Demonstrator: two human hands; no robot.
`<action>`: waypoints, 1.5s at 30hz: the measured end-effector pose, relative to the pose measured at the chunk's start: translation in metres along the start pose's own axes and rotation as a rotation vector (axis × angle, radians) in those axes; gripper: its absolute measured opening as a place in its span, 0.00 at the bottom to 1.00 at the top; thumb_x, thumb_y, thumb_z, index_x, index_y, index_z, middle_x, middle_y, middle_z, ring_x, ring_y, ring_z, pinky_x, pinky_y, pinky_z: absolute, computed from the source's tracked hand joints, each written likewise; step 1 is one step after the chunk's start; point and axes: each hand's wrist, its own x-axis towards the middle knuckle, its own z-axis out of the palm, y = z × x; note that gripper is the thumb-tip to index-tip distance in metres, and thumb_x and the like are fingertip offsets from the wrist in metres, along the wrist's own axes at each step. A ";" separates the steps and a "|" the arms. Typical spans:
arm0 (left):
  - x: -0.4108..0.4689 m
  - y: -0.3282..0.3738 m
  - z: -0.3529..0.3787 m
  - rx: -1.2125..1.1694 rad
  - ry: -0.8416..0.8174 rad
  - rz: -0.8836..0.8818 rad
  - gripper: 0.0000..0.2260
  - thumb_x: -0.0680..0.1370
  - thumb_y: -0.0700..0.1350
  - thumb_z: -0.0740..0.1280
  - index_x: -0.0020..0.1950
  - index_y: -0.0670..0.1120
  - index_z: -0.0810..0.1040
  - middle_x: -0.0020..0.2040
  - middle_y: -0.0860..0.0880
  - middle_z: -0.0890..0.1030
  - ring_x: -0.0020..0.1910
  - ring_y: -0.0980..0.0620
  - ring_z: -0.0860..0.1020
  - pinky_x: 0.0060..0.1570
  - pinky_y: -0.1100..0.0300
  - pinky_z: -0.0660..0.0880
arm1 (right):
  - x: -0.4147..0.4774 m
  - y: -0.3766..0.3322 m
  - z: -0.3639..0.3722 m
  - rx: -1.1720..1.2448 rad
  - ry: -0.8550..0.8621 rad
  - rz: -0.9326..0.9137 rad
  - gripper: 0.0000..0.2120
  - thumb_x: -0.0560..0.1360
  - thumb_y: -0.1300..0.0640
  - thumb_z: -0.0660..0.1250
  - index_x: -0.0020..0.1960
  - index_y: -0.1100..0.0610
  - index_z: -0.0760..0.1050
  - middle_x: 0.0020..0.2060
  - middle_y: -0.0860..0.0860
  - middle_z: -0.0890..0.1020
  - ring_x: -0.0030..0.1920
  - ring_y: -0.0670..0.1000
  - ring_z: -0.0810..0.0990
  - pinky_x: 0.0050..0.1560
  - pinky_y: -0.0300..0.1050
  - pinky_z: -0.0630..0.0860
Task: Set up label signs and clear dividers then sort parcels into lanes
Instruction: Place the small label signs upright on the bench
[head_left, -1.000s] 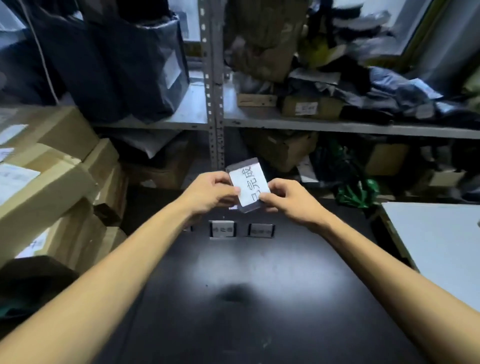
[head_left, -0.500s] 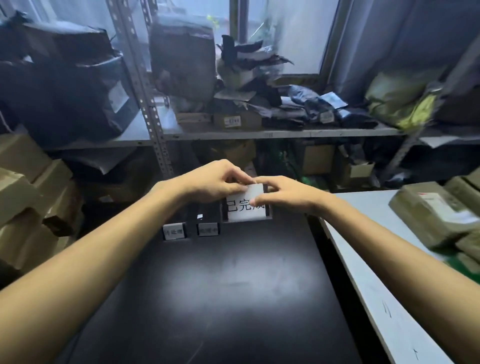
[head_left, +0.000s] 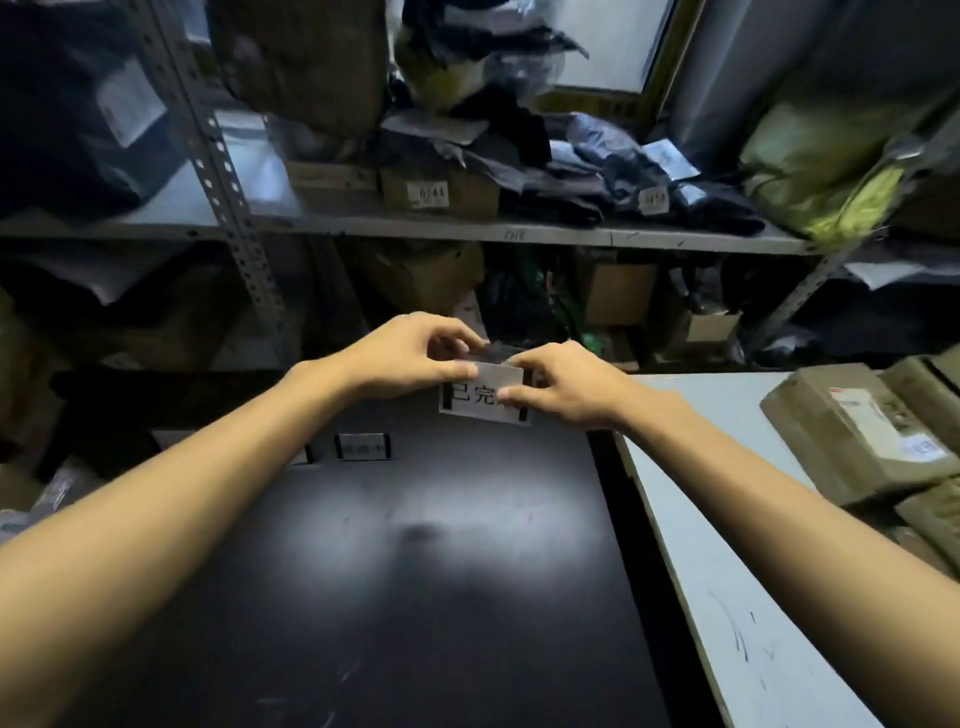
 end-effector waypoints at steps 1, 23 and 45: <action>0.005 -0.011 0.005 -0.002 -0.016 -0.041 0.18 0.74 0.54 0.74 0.62 0.54 0.80 0.55 0.53 0.82 0.54 0.59 0.80 0.57 0.63 0.74 | 0.008 0.009 0.007 -0.001 -0.011 -0.006 0.17 0.77 0.43 0.68 0.62 0.49 0.80 0.50 0.51 0.85 0.50 0.52 0.82 0.53 0.49 0.78; 0.054 -0.211 0.187 0.122 -0.054 -0.369 0.26 0.80 0.39 0.58 0.78 0.49 0.58 0.74 0.45 0.62 0.69 0.41 0.69 0.70 0.53 0.64 | 0.156 0.140 0.233 0.107 -0.074 -0.075 0.21 0.79 0.51 0.67 0.71 0.52 0.73 0.74 0.55 0.68 0.77 0.54 0.61 0.73 0.40 0.54; 0.008 -0.140 0.066 -0.085 0.023 -0.386 0.13 0.80 0.42 0.62 0.64 0.50 0.78 0.61 0.50 0.80 0.57 0.55 0.77 0.58 0.62 0.70 | 0.117 0.025 0.123 0.263 -0.095 0.067 0.14 0.81 0.54 0.59 0.62 0.53 0.77 0.61 0.50 0.80 0.61 0.50 0.76 0.56 0.41 0.69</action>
